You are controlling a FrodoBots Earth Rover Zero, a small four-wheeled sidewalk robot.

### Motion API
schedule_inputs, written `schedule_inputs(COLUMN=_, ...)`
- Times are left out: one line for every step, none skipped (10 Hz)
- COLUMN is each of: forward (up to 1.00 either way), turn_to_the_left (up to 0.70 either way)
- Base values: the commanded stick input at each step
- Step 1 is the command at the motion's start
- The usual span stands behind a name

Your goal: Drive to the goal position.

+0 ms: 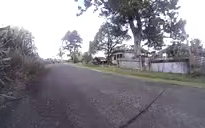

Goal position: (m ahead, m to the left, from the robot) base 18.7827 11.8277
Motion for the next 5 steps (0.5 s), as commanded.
schedule_inputs(forward=0.73, turn_to_the_left=0.00)
schedule_inputs(forward=0.85, turn_to_the_left=0.00)
schedule_inputs(forward=0.85, turn_to_the_left=0.00)
schedule_inputs(forward=0.85, turn_to_the_left=0.00)
schedule_inputs(forward=0.85, turn_to_the_left=0.00)
